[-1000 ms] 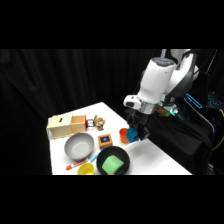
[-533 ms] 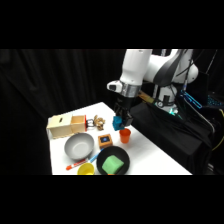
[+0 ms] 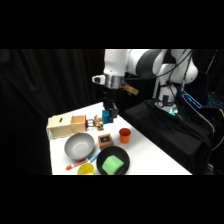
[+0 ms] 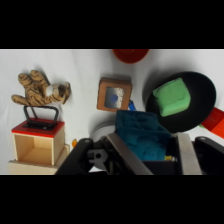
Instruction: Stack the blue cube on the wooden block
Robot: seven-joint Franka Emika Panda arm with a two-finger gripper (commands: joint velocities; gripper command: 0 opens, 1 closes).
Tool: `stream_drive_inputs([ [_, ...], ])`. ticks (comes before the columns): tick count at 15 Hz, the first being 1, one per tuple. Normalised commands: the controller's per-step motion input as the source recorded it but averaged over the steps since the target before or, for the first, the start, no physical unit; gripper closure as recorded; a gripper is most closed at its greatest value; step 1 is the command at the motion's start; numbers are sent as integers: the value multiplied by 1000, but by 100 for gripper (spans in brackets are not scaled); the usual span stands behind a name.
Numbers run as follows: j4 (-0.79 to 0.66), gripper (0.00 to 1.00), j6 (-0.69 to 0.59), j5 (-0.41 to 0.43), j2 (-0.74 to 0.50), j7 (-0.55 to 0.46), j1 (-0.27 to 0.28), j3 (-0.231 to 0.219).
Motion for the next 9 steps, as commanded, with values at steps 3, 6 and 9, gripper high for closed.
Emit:
stream_drive_inputs([
  [3, 313, 77, -186, 216, 222, -359, -77, -28],
  [6, 308, 77, -131, 173, 236, -307, -67, -28],
  [9, 286, 77, -107, 170, 229, -282, -62, -24],
])
